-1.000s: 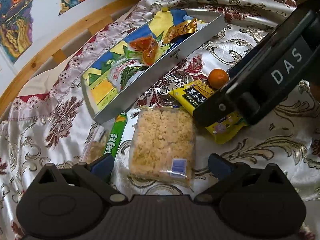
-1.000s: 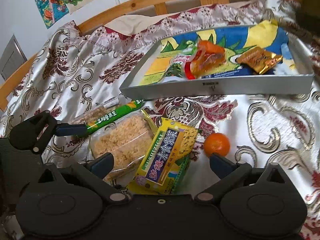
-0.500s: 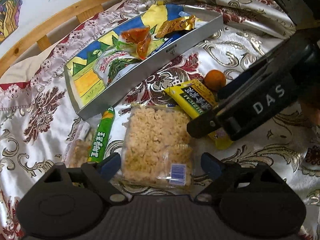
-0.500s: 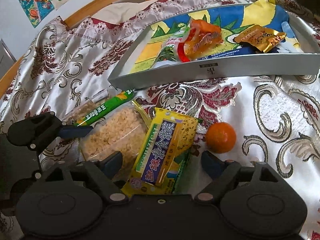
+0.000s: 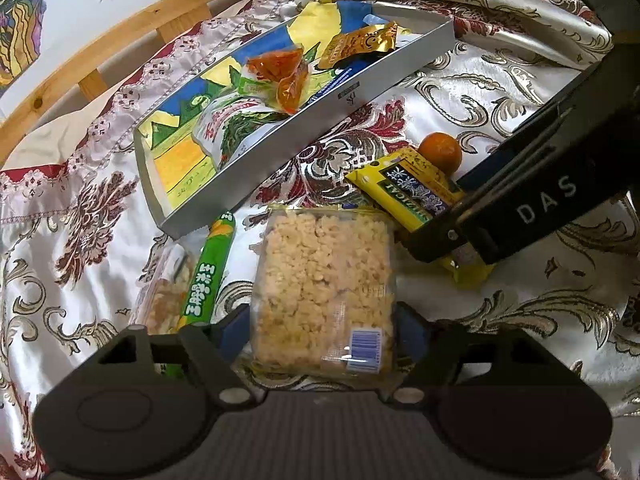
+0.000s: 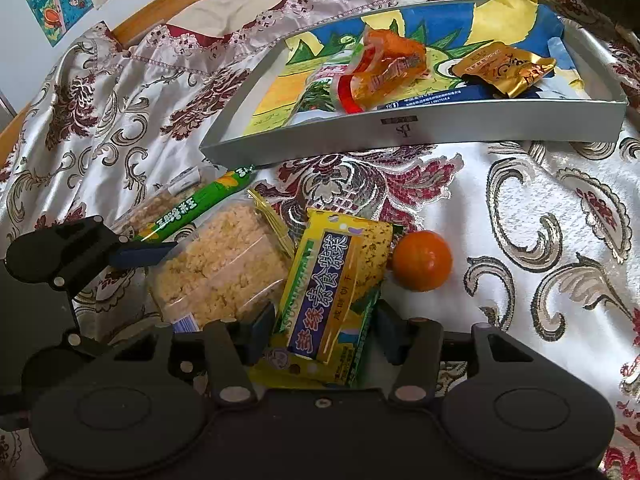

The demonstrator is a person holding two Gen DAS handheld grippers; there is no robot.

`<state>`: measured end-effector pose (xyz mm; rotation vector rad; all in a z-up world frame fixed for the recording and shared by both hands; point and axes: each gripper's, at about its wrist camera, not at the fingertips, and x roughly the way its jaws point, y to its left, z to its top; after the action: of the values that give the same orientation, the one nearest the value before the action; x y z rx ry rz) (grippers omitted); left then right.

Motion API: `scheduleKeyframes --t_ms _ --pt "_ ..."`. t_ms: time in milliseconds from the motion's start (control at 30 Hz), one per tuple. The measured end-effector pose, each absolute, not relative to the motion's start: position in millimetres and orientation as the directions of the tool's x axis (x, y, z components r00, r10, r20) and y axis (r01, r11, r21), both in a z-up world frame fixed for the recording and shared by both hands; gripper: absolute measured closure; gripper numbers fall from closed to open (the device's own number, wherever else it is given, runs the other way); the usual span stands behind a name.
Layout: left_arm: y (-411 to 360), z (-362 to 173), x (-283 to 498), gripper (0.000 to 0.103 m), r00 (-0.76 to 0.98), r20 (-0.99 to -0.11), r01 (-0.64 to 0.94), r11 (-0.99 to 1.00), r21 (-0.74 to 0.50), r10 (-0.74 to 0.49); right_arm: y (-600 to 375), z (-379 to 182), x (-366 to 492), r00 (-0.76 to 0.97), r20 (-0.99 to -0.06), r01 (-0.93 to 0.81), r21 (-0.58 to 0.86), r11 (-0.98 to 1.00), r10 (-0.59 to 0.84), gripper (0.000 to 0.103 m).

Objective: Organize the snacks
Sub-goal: 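Grasp the puffed rice crisp bag with the left tool while the right tool grasps the yellow packet, then lift the crisp bag with the left tool while the right tool lifts the yellow packet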

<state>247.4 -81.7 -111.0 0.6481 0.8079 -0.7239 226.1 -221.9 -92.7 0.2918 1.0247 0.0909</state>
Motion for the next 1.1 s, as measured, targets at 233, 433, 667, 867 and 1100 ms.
scheduleKeyframes --t_ms 233,433,667,867,1100 --pt "-87.1 -103.2 236.8 0.031 0.462 -0.849 0.745 0.632 0.215 -0.255 -225.1 -82.5 217.0 0.513 -0.826 0.062 0.306 0.95 0.233 0.048" --pt "-83.5 -91.3 228.9 0.031 0.458 -0.871 0.667 0.716 0.204 -0.179 -232.2 -70.9 203.3 0.538 -0.806 0.073 0.335 0.939 0.246 0.05" --pt "-70.5 -69.5 215.8 0.031 0.482 -0.862 0.591 0.785 0.187 -0.158 -234.1 -70.0 196.6 0.536 -0.812 0.072 0.317 0.946 0.232 0.066" --pt "-59.4 -59.7 217.5 0.031 0.503 -0.851 0.532 0.83 0.167 -0.151 -229.7 -81.5 197.2 0.53 -0.814 0.061 0.316 0.947 0.237 0.056" --pt "-53.1 -55.6 222.9 0.031 0.514 -0.844 0.505 0.849 0.156 -0.151 -208.7 -86.5 202.7 0.542 -0.819 -0.029 0.204 0.978 0.187 0.041"
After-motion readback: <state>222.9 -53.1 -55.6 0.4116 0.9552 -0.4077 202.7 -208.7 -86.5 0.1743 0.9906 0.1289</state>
